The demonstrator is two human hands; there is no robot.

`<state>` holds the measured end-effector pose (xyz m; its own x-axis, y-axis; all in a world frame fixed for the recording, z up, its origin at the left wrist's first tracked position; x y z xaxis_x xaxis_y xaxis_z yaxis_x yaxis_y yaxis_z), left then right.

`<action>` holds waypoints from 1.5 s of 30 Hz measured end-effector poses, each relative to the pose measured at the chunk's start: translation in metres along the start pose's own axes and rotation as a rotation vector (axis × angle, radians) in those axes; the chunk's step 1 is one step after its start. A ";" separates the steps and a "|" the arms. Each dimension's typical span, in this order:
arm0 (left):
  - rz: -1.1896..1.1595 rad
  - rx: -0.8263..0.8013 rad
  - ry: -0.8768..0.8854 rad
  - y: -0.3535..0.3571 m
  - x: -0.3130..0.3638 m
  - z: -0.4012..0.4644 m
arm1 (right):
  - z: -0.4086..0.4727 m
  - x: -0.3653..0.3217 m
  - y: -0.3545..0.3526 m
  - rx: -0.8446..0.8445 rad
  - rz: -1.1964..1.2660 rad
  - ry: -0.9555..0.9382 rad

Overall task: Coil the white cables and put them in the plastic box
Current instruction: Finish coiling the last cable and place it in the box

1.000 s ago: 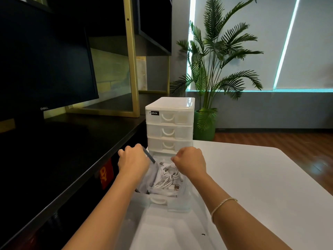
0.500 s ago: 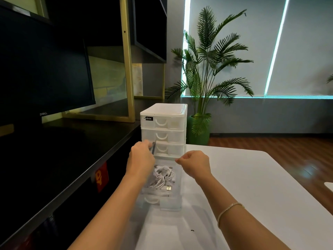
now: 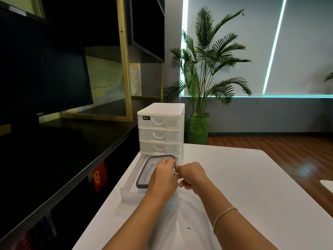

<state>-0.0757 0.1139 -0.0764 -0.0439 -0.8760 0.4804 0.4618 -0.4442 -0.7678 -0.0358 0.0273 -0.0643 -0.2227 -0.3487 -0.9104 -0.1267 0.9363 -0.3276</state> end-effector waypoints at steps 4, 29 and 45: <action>-0.185 -0.103 -0.060 -0.004 -0.009 0.002 | 0.001 0.003 0.002 0.037 -0.135 -0.018; 0.024 -0.164 -0.531 -0.031 -0.069 0.031 | -0.006 -0.008 0.022 0.078 -0.529 -0.208; 0.134 -0.124 -0.483 -0.029 -0.081 0.040 | -0.002 -0.008 0.025 0.086 -0.598 -0.141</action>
<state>-0.0498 0.2053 -0.0766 0.4362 -0.7528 0.4930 0.3259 -0.3785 -0.8663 -0.0392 0.0532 -0.0650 -0.0065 -0.8105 -0.5856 -0.1104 0.5826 -0.8052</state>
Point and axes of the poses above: each hand's wrist, its own z-axis towards the middle knuckle, its own y-axis out of the palm, x = y × z, the point moved 1 cm from there along z, towards the middle knuckle, and after that the axes turned 3 degrees about z, right-handed, at the moved point
